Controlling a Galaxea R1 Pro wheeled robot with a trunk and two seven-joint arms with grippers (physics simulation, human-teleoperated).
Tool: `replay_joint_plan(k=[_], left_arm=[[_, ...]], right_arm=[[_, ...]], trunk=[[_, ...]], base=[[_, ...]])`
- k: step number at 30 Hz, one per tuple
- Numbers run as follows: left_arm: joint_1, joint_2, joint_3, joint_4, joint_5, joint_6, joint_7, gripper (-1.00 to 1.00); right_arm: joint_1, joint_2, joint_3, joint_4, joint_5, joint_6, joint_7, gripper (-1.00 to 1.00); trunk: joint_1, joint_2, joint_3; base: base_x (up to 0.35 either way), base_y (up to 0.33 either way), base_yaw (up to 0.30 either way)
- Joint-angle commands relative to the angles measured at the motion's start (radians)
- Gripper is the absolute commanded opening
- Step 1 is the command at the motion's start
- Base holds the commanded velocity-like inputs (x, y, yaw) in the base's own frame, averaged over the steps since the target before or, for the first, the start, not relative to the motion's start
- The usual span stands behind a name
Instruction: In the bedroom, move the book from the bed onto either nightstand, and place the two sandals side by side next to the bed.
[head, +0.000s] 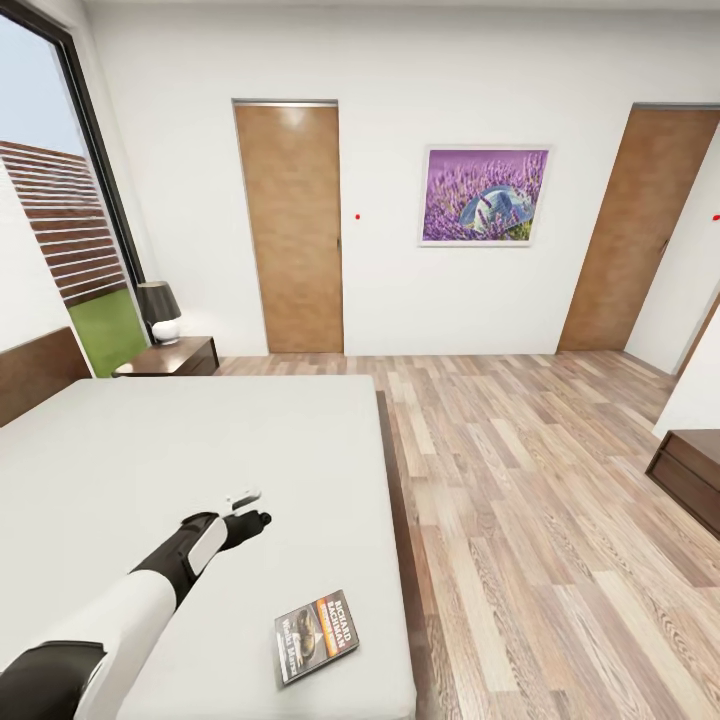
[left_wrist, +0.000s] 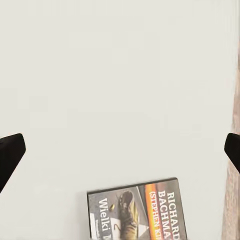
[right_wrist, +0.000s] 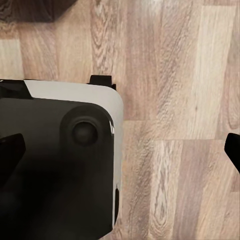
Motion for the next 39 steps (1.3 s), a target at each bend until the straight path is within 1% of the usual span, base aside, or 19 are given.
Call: replay_joint_plan(k=[1, 4, 13, 36, 38, 39], left_arm=[[0.0, 0.001, -0.006, -0.002, 0.01, 0.005, 0.008, 1.0], [-0.001, -0.009, -0.007, 0.004, 0.011, 0.002, 0.01, 1.0], [-0.001, -0.016, -0.007, 0.008, 0.011, 0.0, 0.012, 1.0], [-0.004, -0.016, -0.004, 0.004, 0.016, 0.023, 0.018, 1.0], [-0.004, -0.014, -0.004, 0.001, 0.021, 0.024, 0.02, 1.0], [-0.004, -0.012, -0.005, -0.001, 0.032, 0.025, 0.022, 1.0]], right_arm=[[-0.001, 0.0, 0.003, 0.001, 0.0, -0.004, 0.003, 1.0], [0.002, -0.005, 0.003, 0.001, -0.001, -0.004, 0.003, 1.0], [0.007, -0.008, 0.003, 0.001, -0.001, -0.004, 0.003, 1.0], [0.009, -0.007, 0.004, 0.001, 0.0, -0.004, 0.003, 1.0], [0.009, -0.007, 0.004, 0.001, 0.0, -0.004, 0.003, 1.0], [0.009, -0.007, 0.004, 0.001, 0.0, -0.004, 0.003, 1.0]], trunk=[[0.0, -0.001, -0.001], [0.0, -0.001, -0.001], [0.0, -0.001, -0.001], [0.0, -0.001, -0.001], [0.0, -0.001, -0.001], [0.0, -0.001, -0.001]], base=[[0.0, 0.0, 0.0], [0.0, 0.0, 0.0], [0.0, 0.0, 0.0], [0.0, 0.0, 0.0], [0.0, 0.0, 0.0], [0.0, 0.0, 0.0]])
